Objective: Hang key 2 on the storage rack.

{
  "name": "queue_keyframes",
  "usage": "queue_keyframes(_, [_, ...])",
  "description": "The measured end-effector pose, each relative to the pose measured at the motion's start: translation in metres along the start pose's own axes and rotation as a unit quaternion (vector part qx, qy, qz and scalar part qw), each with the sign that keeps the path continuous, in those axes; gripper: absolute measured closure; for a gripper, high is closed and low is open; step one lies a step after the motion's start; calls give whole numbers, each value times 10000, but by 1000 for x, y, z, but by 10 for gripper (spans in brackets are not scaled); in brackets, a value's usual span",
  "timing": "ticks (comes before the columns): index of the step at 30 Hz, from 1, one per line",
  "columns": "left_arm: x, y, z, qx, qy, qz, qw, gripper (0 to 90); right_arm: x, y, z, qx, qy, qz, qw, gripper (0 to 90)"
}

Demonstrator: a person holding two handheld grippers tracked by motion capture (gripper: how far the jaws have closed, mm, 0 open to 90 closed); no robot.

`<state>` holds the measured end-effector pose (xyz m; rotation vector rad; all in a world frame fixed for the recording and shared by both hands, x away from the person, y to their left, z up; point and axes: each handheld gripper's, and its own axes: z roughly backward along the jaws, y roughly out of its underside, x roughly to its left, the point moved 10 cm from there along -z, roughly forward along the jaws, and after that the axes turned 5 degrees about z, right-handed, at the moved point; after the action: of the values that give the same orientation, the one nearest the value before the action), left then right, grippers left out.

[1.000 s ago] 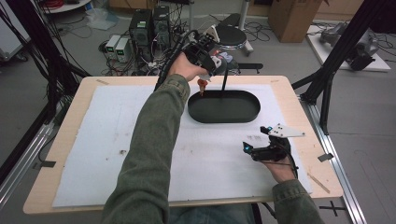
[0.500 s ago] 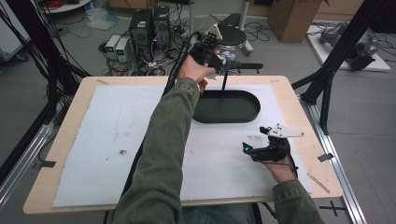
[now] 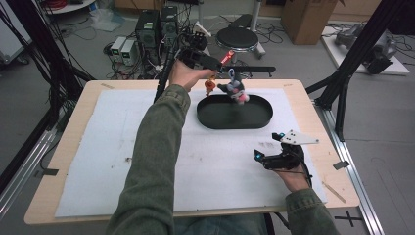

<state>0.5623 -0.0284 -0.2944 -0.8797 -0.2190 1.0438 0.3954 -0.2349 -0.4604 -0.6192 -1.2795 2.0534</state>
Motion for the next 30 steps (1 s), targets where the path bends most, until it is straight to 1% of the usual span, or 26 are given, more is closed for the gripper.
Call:
queue_keyframes(2, [3,8,2,-14,77,-25,10000,42,0,0,0,15,11,-39,10000,7])
queue_keyframes(3, [5,12,3,-4,118,-54,9999,17,-1,0,0,-17,28,-3,10000,7])
queue_keyframes(5, [8,19,6,-76,135,-137,9998,17,-2,-1,0,-29,44,-6,10000,7])
queue_keyframes(6, [10,22,7,-100,114,-221,9996,17,-2,-1,0,-25,43,-6,10000,7])
queue_keyframes(7, [12,25,8,-133,73,-236,9996,17,-2,0,0,-16,38,-16,10000,8])
queue_keyframes(9, [13,30,12,-217,180,-276,9992,17,-1,0,0,-2,31,-4,10000,7])
queue_keyframes(11, [15,34,15,-272,134,-311,9991,17,-1,0,-1,-6,35,1,10000,7])
queue_keyframes(14, [14,43,23,-460,198,-361,9981,17,-2,0,0,-7,55,-2,10000,7])
queue_keyframes(16, [12,51,26,-538,315,-352,9974,17,-3,0,0,-14,65,-29,10000,7])
queue_keyframes(17, [13,56,28,-525,364,-376,9972,17,-3,0,0,-18,64,-24,10000,7])
queue_keyframes(21, [18,68,34,-545,263,-468,9971,17,-2,0,0,-5,48,-16,10000,7])
queue_keyframes(22, [20,71,37,-581,183,-498,9969,17,-2,0,0,-4,50,-10,10000,7])
queue_keyframes(23, [22,74,39,-600,162,-558,9965,17,-2,0,-1,-15,52,-8,10000,7])
queue_keyframes(25, [24,80,40,-546,192,-562,9967,17,-2,0,0,-15,59,-13,10000,7])
queue_keyframes(26, [26,84,41,-514,167,-626,9966,17,-2,0,0,-12,64,-6,10000,7])
queue_keyframes(29, [30,92,43,-479,146,-645,9967,18,-1,0,0,1,64,-60,10000,8])
queue_keyframes(30, [32,94,44,-478,142,-628,9968,18,-1,0,0,6,71,-33,10000,7])
